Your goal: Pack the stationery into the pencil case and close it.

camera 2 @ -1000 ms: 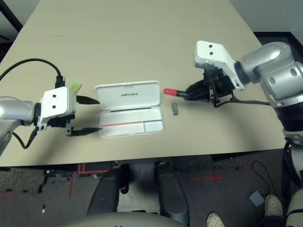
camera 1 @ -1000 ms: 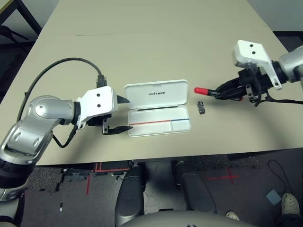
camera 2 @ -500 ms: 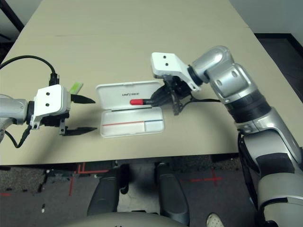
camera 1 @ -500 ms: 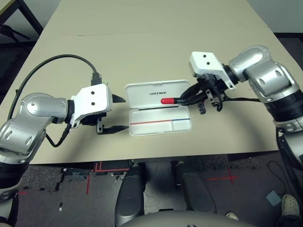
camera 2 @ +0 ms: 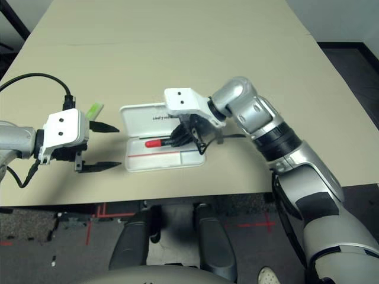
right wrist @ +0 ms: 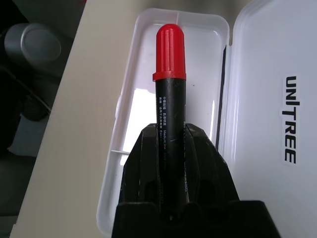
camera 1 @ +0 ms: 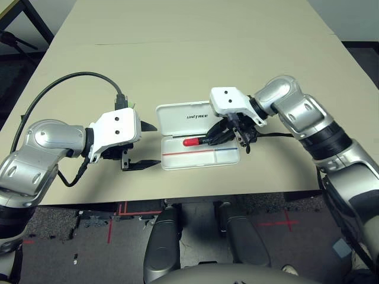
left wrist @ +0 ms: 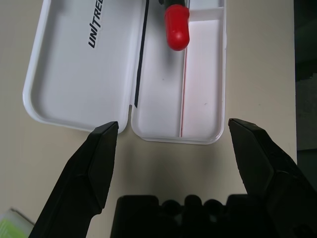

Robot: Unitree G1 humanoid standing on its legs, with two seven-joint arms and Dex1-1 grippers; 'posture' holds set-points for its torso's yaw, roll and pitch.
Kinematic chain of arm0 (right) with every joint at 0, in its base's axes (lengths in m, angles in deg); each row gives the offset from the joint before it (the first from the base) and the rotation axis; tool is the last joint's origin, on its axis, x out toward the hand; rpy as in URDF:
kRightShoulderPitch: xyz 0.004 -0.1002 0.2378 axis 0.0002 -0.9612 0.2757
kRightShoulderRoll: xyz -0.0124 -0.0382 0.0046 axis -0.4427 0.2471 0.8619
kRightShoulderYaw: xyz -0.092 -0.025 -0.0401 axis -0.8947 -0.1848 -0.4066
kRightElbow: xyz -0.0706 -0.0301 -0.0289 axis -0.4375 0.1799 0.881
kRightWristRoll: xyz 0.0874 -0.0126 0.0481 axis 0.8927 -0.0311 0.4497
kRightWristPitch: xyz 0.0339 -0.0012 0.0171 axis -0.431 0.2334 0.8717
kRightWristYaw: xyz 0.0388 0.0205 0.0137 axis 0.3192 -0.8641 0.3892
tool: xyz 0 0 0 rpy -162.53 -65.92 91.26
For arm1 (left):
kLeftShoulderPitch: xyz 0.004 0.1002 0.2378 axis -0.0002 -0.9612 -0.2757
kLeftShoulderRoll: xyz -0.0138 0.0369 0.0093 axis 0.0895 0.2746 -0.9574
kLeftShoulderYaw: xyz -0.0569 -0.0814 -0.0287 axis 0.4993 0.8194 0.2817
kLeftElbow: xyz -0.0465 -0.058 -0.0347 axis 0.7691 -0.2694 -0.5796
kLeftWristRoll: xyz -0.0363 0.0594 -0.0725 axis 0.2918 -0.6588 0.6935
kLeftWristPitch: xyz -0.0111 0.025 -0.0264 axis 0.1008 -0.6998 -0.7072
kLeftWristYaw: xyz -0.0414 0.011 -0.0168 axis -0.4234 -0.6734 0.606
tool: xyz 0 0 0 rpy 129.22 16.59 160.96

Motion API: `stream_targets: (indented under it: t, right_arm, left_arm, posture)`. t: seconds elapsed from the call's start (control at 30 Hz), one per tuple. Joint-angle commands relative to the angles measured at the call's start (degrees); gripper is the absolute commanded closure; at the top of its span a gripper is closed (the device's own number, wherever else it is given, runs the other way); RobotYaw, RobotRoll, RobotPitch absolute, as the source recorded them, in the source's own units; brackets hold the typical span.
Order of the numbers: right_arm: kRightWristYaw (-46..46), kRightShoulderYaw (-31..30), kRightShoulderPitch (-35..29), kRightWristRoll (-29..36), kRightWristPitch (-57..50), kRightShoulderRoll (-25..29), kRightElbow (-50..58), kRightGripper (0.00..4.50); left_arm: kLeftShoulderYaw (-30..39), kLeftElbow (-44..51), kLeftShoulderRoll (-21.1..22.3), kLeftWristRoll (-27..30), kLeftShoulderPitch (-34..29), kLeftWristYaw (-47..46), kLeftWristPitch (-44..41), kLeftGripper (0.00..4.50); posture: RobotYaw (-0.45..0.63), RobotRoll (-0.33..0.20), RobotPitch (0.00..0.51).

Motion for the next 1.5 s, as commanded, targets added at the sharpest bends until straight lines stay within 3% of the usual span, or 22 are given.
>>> stream_targets:
  t: [0.03,0.2,0.33,0.53,0.83,1.07,1.33,1.5]
  right_arm:
    - [1.1,-0.3,-0.9,-0.7,1.2,-0.9,-0.8,3.29]
    - [2.2,3.0,-2.1,1.8,1.5,-1.5,0.2,1.47]
    - [-1.3,6.5,-3.1,6.8,-2.5,2.0,4.7,0.01]
    - [-5.3,12.2,-3.8,14.1,-9.6,9.5,9.5,0.01]
    - [-3.9,24.0,-5.4,25.1,-23.1,21.0,14.8,0.01]
    - [-0.3,26.3,-7.9,28.5,-28.0,24.9,18.7,0.01]
    - [2.3,25.7,-10.6,29.2,-27.1,25.5,20.0,0.01]
    - [2.7,24.5,-10.2,28.6,-26.2,25.1,19.1,0.01]
  left_arm:
    - [0.1,1.1,0.3,0.3,-0.3,-0.2,-0.4,0.0]
    - [0.0,0.7,0.3,0.2,0.0,-0.1,-0.2,0.0]
    - [-0.1,0.4,0.4,0.0,0.0,-0.1,-0.1,0.0]
    - [0.3,0.1,0.4,-0.1,-0.3,-0.3,-0.1,0.0]
    - [1.2,-1.2,0.5,-0.4,-1.4,-1.0,0.2,0.0]
    - [2.2,-2.3,0.5,-0.3,-1.3,-2.9,-1.8,0.0]
    - [3.5,-7.9,-0.5,-2.3,5.4,-14.2,-17.1,0.0]
    - [4.2,-9.9,-1.9,-0.5,11.3,-19.6,-29.9,0.0]
  posture:
    - [0.04,0.0,0.203]
    - [0.04,0.0,0.203]
    - [0.04,0.0,0.203]
    - [0.04,0.0,0.201]
    - [0.02,0.0,0.202]
    - [0.02,0.0,0.2]
    - [0.02,0.0,0.197]
    - [0.03,0.0,0.197]
